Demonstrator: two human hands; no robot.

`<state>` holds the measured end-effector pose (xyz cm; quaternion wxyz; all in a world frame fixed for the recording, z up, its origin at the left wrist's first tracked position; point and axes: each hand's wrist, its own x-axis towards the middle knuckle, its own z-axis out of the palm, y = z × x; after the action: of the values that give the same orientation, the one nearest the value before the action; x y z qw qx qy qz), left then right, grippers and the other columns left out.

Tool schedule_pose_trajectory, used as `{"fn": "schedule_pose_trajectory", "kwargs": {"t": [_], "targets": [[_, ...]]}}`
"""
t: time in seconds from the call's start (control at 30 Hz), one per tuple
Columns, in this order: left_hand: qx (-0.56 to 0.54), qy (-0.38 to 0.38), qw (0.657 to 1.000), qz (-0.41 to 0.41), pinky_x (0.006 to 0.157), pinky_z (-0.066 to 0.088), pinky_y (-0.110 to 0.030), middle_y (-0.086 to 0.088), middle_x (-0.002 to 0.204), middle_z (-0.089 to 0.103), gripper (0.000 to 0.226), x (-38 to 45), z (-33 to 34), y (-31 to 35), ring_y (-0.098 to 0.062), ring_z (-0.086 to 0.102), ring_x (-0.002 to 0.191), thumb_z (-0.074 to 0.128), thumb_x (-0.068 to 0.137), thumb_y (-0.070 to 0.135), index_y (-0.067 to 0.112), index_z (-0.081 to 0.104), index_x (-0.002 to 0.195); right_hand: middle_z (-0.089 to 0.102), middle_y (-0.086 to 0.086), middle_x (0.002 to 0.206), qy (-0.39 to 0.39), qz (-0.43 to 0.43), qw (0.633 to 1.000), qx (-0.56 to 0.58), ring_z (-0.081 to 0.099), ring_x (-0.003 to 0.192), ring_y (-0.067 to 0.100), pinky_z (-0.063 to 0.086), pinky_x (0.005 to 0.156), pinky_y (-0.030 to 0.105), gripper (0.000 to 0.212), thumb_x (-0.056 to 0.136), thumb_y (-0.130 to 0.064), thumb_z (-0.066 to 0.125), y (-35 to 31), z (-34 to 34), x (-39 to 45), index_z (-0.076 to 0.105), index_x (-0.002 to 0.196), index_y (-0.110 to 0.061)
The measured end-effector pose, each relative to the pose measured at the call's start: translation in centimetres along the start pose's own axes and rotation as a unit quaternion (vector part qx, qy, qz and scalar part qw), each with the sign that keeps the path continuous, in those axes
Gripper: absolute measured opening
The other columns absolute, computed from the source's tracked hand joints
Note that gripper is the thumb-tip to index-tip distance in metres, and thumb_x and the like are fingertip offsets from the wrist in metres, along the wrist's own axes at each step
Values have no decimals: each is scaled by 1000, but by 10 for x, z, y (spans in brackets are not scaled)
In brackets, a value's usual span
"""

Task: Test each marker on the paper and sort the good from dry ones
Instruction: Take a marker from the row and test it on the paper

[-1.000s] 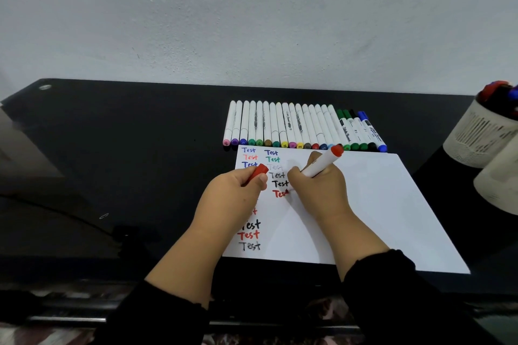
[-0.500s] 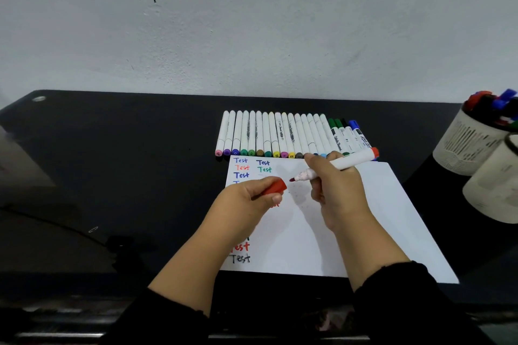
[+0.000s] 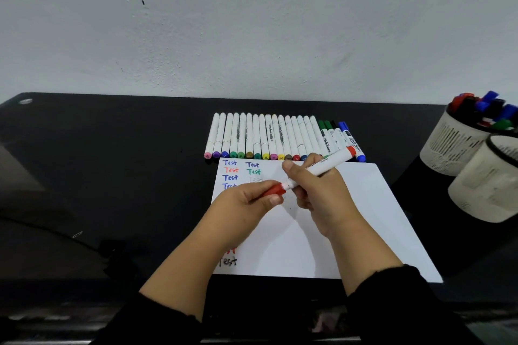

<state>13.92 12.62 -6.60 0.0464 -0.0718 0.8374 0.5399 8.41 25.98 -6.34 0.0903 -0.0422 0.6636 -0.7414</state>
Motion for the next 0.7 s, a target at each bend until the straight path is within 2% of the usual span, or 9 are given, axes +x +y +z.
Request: {"fn": "schedule_pose_trajectory", "kwargs": {"t": [0.1, 0.17, 0.23, 0.33, 0.43, 0.5, 0.57, 0.7], "targets": [[-32, 13, 999, -2, 68, 32, -7, 21, 105, 63, 18, -1, 0, 1, 0, 54, 102, 54, 90, 36, 50, 58, 101, 45, -4, 46, -18, 2, 1000, -2, 36, 42, 7, 30, 43, 19, 27, 87, -20, 66, -3, -1, -2, 46, 70, -13], [-60, 41, 997, -8, 67, 34, -9, 18, 102, 66, 23, -2, -1, 2, 2, 56, 96, 59, 87, 36, 42, 63, 110, 48, -1, 48, -23, 21, 999, 19, 38, 43, 8, 29, 46, 20, 27, 92, -31, 57, -5, -2, -2, 54, 72, -12], [-85, 67, 994, -14, 66, 35, -11, 15, 97, 68, 27, -1, -3, 2, 3, 55, 90, 64, 84, 34, 36, 65, 110, 51, 3, 49, -13, 42, 999, 27, 40, 43, 9, 31, 48, 22, 38, 95, -38, 49, -7, -3, -2, 59, 71, -11], [-118, 77, 990, -16, 57, 39, -8, 11, 82, 70, 7, -2, -4, 5, 0, 58, 80, 68, 81, 31, 37, 69, 85, 50, 2, 46, 13, 49, 999, -2, 39, 42, 9, 30, 46, 22, 30, 96, -27, 51, -8, -1, -2, 57, 73, -9], [-132, 79, 988, -4, 58, 42, -11, 6, 79, 71, 16, -1, 1, 6, -9, 63, 83, 67, 82, 28, 37, 66, 69, 46, 0, 45, 56, 53, 997, 20, 39, 38, 7, 29, 42, 21, 17, 94, -16, 52, -7, 3, 0, 51, 78, -10], [-139, 89, 986, -3, 64, 42, -15, 5, 80, 70, 19, -2, 5, 8, -12, 63, 86, 65, 84, 26, 38, 65, 70, 43, -2, 44, 89, 63, 992, 56, 37, 35, 7, 28, 39, 18, 22, 92, -11, 51, -6, 6, 1, 46, 71, -13], [-144, 100, 985, 3, 65, 42, -14, 7, 79, 69, 22, -2, 8, 9, -10, 60, 84, 64, 86, 23, 40, 63, 72, 42, -4, 42, 109, 72, 988, 88, 34, 33, 7, 27, 37, 16, 26, 92, -9, 49, -5, 9, 2, 45, 67, -15], [-120, 122, 985, 3, 64, 37, -13, 16, 81, 63, 19, 0, 14, 10, -3, 53, 81, 62, 87, 24, 39, 60, 76, 44, -2, 50, 141, 99, 978, 115, 38, 34, 4, 31, 37, 13, 20, 92, -11, 50, -4, 13, 2, 50, 72, -15]]}}
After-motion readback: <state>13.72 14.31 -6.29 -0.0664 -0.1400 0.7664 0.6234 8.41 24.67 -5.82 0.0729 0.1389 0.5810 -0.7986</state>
